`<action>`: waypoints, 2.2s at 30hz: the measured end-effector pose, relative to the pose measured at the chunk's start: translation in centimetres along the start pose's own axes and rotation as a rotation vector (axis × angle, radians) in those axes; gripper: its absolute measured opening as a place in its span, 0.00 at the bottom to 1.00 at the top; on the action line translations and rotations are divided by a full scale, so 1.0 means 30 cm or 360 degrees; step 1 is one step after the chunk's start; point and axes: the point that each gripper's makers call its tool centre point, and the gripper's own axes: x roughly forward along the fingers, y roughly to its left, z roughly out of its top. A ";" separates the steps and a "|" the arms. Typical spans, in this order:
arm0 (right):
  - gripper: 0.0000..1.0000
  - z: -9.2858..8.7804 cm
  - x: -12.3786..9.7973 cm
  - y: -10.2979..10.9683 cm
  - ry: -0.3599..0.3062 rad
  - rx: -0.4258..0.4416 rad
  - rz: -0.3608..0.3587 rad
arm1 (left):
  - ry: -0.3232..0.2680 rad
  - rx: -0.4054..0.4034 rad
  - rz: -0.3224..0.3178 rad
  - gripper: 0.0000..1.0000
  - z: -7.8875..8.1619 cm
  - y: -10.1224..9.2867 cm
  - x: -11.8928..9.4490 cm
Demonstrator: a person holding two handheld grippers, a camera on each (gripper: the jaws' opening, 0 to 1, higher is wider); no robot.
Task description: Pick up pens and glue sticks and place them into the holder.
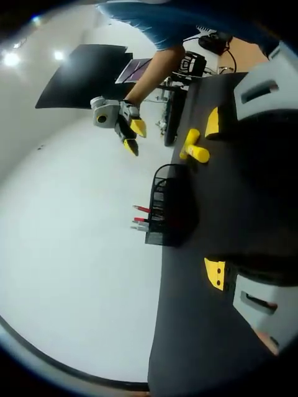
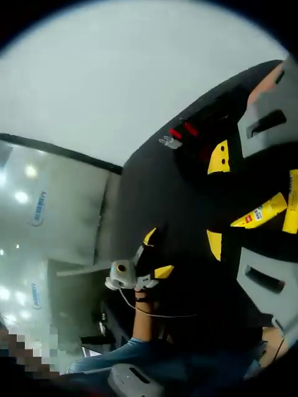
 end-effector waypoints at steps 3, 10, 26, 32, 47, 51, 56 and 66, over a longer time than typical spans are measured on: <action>0.26 -0.032 0.021 0.017 0.0078 0.0000 0.0047 | 0.0000 -0.0002 0.0004 0.75 0.000 0.002 0.000; 0.26 -0.159 0.082 0.060 0.0427 -0.0122 0.0142 | 0.0007 -0.0002 0.0013 0.75 -0.003 0.005 0.000; 0.25 -0.322 0.127 0.097 0.0792 -0.0333 0.0250 | 0.0014 -0.0004 0.0029 0.75 -0.006 0.010 0.001; 0.22 -0.355 0.131 0.085 0.0897 -0.0435 0.0281 | 0.0023 -0.0003 0.0039 0.75 -0.009 0.013 0.001; 0.19 -0.390 0.172 0.128 0.0871 -0.0494 0.0381 | 0.0051 0.0000 0.0071 0.73 -0.019 0.024 0.004; 0.18 -0.387 0.168 0.123 0.0847 -0.0479 0.0380 | 0.0057 0.0003 0.0072 0.72 -0.021 0.024 0.004; 0.17 -0.378 0.171 0.123 0.0820 -0.0431 0.0384 | 0.0059 0.0001 0.0073 0.72 -0.021 0.025 0.004; 0.17 -0.334 0.161 0.096 0.0735 -0.0314 0.0426 | 0.0041 -0.0020 0.0078 0.71 -0.014 0.033 0.003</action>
